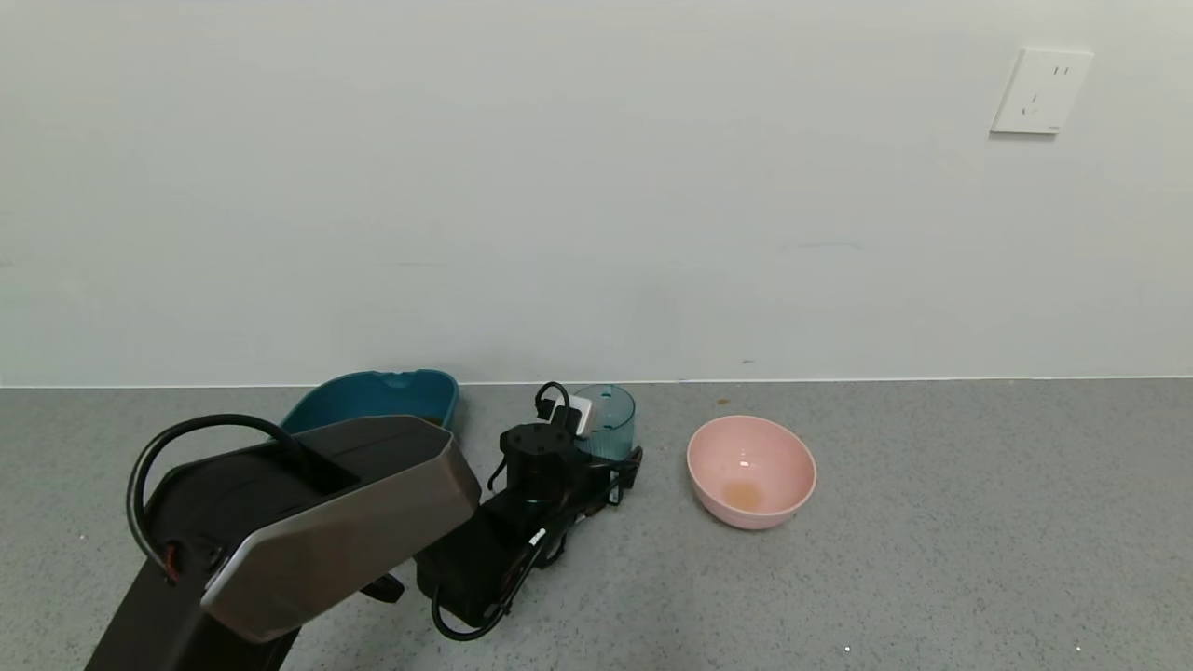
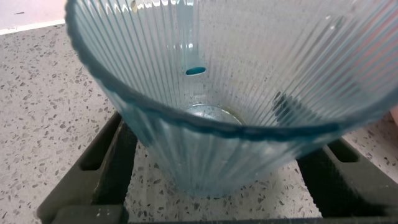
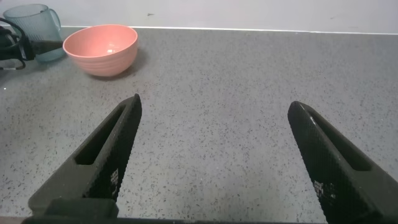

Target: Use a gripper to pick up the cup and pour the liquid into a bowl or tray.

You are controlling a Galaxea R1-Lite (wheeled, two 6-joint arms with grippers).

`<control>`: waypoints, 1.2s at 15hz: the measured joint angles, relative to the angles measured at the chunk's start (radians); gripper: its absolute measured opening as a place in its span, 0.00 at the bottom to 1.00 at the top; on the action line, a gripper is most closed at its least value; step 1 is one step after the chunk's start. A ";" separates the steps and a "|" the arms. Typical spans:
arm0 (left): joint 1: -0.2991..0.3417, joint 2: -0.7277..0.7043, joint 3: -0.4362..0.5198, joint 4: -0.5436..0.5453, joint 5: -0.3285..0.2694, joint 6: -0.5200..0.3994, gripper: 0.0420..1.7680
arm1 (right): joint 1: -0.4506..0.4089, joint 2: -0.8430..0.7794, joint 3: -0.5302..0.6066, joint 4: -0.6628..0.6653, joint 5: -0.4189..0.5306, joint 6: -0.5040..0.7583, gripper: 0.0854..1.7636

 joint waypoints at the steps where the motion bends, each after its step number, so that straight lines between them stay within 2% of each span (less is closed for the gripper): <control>1: 0.000 -0.004 0.003 0.004 0.000 0.000 0.90 | 0.000 0.000 0.000 0.000 0.000 0.000 0.97; 6: 0.001 -0.073 0.047 0.059 0.000 0.000 0.93 | 0.000 0.000 0.000 0.000 0.000 0.001 0.97; 11: 0.001 -0.244 0.145 0.127 0.000 0.009 0.95 | 0.000 0.000 0.000 0.000 0.000 0.000 0.97; 14: 0.000 -0.389 0.193 0.227 0.000 0.009 0.96 | 0.000 0.000 0.000 0.000 0.000 0.000 0.97; 18: -0.001 -0.614 0.221 0.441 -0.001 0.004 0.96 | 0.000 0.000 0.000 0.000 0.000 0.001 0.97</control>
